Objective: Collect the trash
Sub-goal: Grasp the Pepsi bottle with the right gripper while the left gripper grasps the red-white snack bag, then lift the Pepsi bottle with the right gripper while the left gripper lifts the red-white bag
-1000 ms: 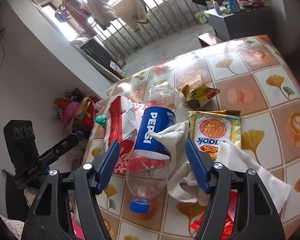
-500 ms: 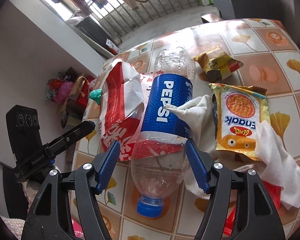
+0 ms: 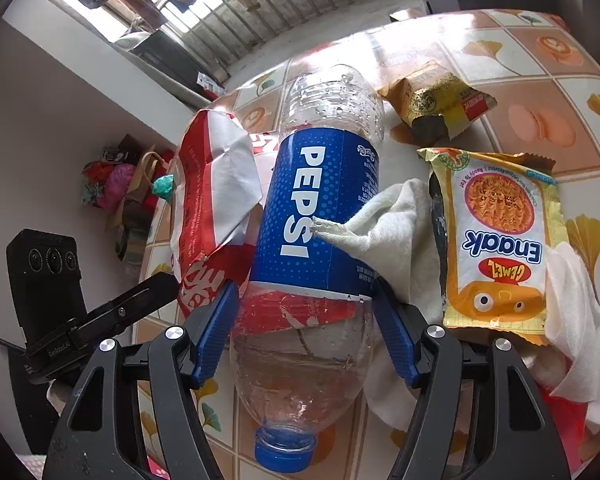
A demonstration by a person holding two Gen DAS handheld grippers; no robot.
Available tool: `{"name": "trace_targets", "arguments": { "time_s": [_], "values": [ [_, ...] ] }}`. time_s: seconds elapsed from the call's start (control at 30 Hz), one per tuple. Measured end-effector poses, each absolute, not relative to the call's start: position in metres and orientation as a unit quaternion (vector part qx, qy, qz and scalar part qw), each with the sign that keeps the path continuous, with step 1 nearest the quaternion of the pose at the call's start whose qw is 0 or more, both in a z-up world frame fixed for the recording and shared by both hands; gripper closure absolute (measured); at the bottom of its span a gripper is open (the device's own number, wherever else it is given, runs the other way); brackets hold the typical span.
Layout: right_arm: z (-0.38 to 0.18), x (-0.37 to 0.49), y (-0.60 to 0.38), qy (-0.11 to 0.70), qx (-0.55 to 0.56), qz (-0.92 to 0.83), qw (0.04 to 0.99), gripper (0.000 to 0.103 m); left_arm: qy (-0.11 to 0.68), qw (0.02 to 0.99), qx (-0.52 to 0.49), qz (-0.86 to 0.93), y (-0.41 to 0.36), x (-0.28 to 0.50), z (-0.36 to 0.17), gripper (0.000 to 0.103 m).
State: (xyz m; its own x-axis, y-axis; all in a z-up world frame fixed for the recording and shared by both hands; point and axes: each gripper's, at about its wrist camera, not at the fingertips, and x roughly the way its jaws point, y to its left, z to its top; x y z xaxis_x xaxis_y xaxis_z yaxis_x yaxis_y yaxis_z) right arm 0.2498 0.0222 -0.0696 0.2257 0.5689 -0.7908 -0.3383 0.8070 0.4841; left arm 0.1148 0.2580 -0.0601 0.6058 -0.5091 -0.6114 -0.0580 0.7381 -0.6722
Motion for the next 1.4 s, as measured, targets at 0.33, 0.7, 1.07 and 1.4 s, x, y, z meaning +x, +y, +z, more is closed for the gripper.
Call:
{"name": "trace_targets", "arguments": {
  "time_s": [0.33,0.7,1.07,1.4],
  "values": [
    [-0.069,0.247,0.004,0.547,0.126,0.306,0.769,0.040,0.414,0.796,-0.417,-0.144,0.277,0.133,-0.073,0.054],
    [-0.068,0.246,-0.006,0.548,0.141,0.309,0.765,0.040,0.405,0.755,-0.495,-0.144,0.289,0.136,-0.088,0.048],
    [-0.068,0.246,-0.012,0.546,0.152,0.314,0.762,0.040,0.405,0.739,-0.520,-0.137,0.283,0.142,-0.091,0.046],
    [-0.066,0.240,-0.021,0.538,0.165,0.329,0.758,0.041,0.384,0.739,-0.528,-0.167,0.279,0.134,-0.085,0.070]
  ]
}}
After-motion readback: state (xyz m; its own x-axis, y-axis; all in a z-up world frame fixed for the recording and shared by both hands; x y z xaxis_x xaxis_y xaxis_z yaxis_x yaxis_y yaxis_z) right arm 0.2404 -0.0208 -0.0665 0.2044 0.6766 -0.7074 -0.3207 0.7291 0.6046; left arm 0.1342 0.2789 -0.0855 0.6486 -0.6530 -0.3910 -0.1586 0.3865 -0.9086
